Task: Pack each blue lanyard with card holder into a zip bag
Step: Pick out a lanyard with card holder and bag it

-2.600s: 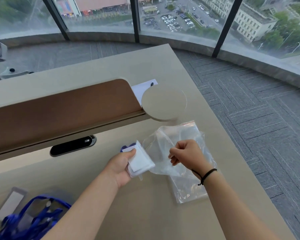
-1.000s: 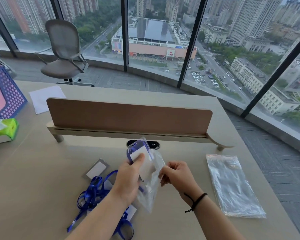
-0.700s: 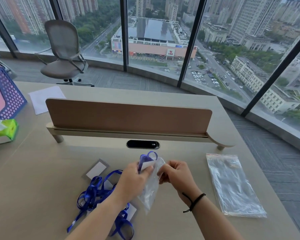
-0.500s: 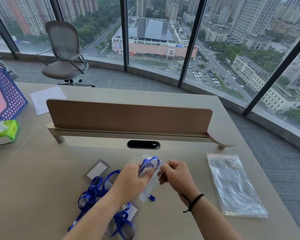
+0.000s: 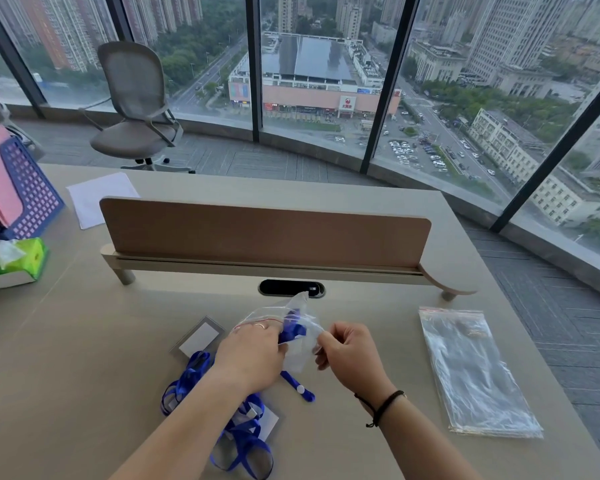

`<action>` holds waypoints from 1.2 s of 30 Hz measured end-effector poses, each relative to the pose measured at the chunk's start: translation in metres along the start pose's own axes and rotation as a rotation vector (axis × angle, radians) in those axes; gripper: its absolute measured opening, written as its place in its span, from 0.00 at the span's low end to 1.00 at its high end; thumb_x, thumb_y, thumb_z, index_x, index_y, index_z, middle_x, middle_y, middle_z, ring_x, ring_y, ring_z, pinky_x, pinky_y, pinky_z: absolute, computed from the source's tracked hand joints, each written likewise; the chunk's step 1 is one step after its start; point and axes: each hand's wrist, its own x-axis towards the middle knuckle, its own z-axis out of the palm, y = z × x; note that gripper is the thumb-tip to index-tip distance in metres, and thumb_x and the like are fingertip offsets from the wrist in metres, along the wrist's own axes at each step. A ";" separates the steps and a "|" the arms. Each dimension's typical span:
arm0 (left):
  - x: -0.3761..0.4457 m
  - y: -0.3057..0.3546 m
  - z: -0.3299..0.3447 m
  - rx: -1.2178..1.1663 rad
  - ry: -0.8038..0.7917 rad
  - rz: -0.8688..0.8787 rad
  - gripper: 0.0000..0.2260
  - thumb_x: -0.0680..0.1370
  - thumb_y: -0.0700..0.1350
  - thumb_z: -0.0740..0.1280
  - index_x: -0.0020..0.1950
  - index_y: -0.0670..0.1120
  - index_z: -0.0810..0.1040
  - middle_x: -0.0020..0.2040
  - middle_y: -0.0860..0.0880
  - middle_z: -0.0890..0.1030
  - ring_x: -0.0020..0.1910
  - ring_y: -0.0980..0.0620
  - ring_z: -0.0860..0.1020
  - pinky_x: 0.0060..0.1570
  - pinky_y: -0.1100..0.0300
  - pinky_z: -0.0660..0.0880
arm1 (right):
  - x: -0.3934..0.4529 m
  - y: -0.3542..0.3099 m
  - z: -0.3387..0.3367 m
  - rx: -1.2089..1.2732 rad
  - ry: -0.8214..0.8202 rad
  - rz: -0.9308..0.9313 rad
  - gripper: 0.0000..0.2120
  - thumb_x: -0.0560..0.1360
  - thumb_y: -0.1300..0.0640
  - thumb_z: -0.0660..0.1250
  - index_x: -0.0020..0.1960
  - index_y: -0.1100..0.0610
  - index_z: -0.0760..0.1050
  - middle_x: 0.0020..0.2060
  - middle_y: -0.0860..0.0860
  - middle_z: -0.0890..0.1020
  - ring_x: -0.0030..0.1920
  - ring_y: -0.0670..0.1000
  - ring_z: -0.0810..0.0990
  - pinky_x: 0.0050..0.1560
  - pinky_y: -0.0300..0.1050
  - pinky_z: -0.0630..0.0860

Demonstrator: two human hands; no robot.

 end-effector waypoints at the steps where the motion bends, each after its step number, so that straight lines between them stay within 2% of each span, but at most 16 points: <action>1: 0.001 -0.002 0.000 -0.020 0.007 -0.022 0.14 0.80 0.53 0.58 0.65 0.56 0.73 0.60 0.55 0.80 0.58 0.52 0.77 0.59 0.53 0.76 | 0.000 0.000 0.000 -0.001 0.004 -0.005 0.12 0.74 0.67 0.63 0.33 0.65 0.74 0.28 0.55 0.82 0.27 0.50 0.80 0.32 0.44 0.79; 3: 0.000 -0.003 -0.001 -0.044 0.018 -0.044 0.13 0.80 0.54 0.59 0.64 0.57 0.73 0.58 0.55 0.81 0.54 0.53 0.79 0.55 0.54 0.79 | 0.000 0.000 0.000 -0.007 0.013 -0.014 0.12 0.75 0.66 0.63 0.33 0.66 0.74 0.27 0.57 0.81 0.27 0.50 0.79 0.32 0.44 0.80; 7: 0.001 -0.005 -0.005 0.000 0.060 -0.018 0.19 0.81 0.57 0.58 0.70 0.52 0.72 0.66 0.53 0.78 0.64 0.52 0.76 0.61 0.56 0.75 | 0.002 0.004 -0.004 -0.011 0.060 -0.004 0.13 0.74 0.66 0.64 0.31 0.63 0.72 0.29 0.62 0.82 0.27 0.52 0.80 0.33 0.50 0.81; 9: -0.001 -0.006 -0.009 0.017 0.069 0.039 0.25 0.80 0.65 0.55 0.70 0.53 0.73 0.68 0.54 0.77 0.67 0.54 0.74 0.68 0.56 0.68 | 0.005 0.007 -0.006 0.008 0.101 0.015 0.12 0.74 0.67 0.63 0.31 0.68 0.70 0.28 0.63 0.82 0.26 0.53 0.79 0.33 0.53 0.80; 11: -0.004 -0.007 -0.014 0.060 0.048 0.095 0.35 0.75 0.74 0.48 0.66 0.54 0.77 0.67 0.57 0.77 0.68 0.58 0.71 0.75 0.53 0.55 | 0.007 0.008 -0.008 0.052 0.125 0.036 0.11 0.73 0.68 0.62 0.33 0.74 0.69 0.27 0.63 0.81 0.26 0.55 0.79 0.34 0.55 0.80; 13: -0.006 -0.011 -0.011 0.084 0.067 0.128 0.35 0.71 0.77 0.48 0.59 0.57 0.81 0.70 0.59 0.75 0.71 0.59 0.68 0.78 0.46 0.44 | 0.009 0.007 -0.010 0.118 0.135 0.060 0.11 0.73 0.69 0.61 0.34 0.75 0.71 0.27 0.64 0.81 0.27 0.56 0.79 0.36 0.56 0.80; 14: -0.006 -0.014 -0.008 0.082 0.085 0.140 0.32 0.71 0.76 0.51 0.56 0.58 0.83 0.72 0.58 0.72 0.73 0.58 0.65 0.78 0.45 0.43 | 0.010 0.006 -0.010 0.149 0.138 0.069 0.11 0.73 0.69 0.61 0.34 0.74 0.72 0.28 0.65 0.81 0.27 0.57 0.79 0.36 0.56 0.81; 16: -0.007 -0.017 0.000 0.012 0.135 0.145 0.20 0.75 0.69 0.60 0.51 0.59 0.84 0.75 0.56 0.69 0.75 0.54 0.61 0.77 0.47 0.51 | 0.009 0.003 -0.011 0.194 0.133 0.082 0.12 0.74 0.69 0.61 0.34 0.73 0.74 0.29 0.67 0.81 0.29 0.57 0.80 0.37 0.54 0.81; 19: -0.010 -0.016 0.009 -0.198 0.240 0.103 0.08 0.77 0.56 0.69 0.48 0.56 0.85 0.73 0.52 0.68 0.72 0.51 0.61 0.65 0.57 0.69 | 0.010 0.002 -0.012 0.236 0.114 0.099 0.11 0.75 0.69 0.62 0.37 0.75 0.74 0.32 0.68 0.82 0.30 0.57 0.82 0.36 0.50 0.83; 21: -0.010 -0.014 0.010 -0.296 0.277 0.070 0.06 0.77 0.53 0.70 0.49 0.54 0.85 0.69 0.51 0.69 0.64 0.53 0.68 0.58 0.61 0.73 | 0.010 0.003 -0.013 0.260 0.101 0.114 0.10 0.75 0.69 0.63 0.37 0.75 0.74 0.31 0.66 0.82 0.30 0.56 0.82 0.39 0.52 0.84; 24: -0.009 -0.011 0.008 -0.387 0.279 0.051 0.05 0.77 0.50 0.70 0.49 0.53 0.85 0.60 0.51 0.73 0.53 0.56 0.75 0.54 0.62 0.76 | 0.009 0.006 -0.019 0.263 0.080 0.128 0.10 0.73 0.69 0.64 0.34 0.66 0.75 0.32 0.63 0.83 0.30 0.55 0.81 0.37 0.50 0.82; 28: -0.010 -0.011 -0.004 -0.426 0.357 0.123 0.04 0.76 0.44 0.73 0.50 0.49 0.86 0.46 0.55 0.82 0.44 0.60 0.80 0.46 0.68 0.79 | 0.009 0.011 -0.029 0.249 0.014 0.162 0.07 0.72 0.68 0.67 0.44 0.61 0.69 0.40 0.64 0.83 0.32 0.55 0.81 0.36 0.51 0.79; 31: -0.012 -0.015 -0.016 -0.425 0.316 0.192 0.05 0.76 0.43 0.73 0.51 0.49 0.86 0.43 0.58 0.84 0.43 0.62 0.81 0.45 0.68 0.79 | 0.012 0.015 -0.037 0.259 -0.085 0.181 0.21 0.71 0.63 0.74 0.59 0.55 0.70 0.45 0.60 0.81 0.36 0.54 0.81 0.41 0.52 0.80; 34: -0.015 -0.024 -0.026 -0.417 0.268 0.224 0.06 0.77 0.42 0.72 0.51 0.50 0.85 0.43 0.59 0.84 0.44 0.62 0.81 0.47 0.63 0.80 | 0.018 0.017 -0.043 0.146 -0.148 0.128 0.38 0.61 0.55 0.81 0.66 0.46 0.66 0.51 0.55 0.79 0.42 0.53 0.82 0.43 0.48 0.81; 36: -0.018 -0.029 -0.033 -0.434 0.265 0.225 0.06 0.77 0.42 0.72 0.51 0.51 0.85 0.44 0.59 0.85 0.44 0.63 0.82 0.48 0.63 0.80 | 0.023 0.018 -0.043 0.020 -0.153 0.106 0.44 0.60 0.56 0.82 0.68 0.40 0.62 0.55 0.50 0.74 0.45 0.52 0.82 0.45 0.45 0.80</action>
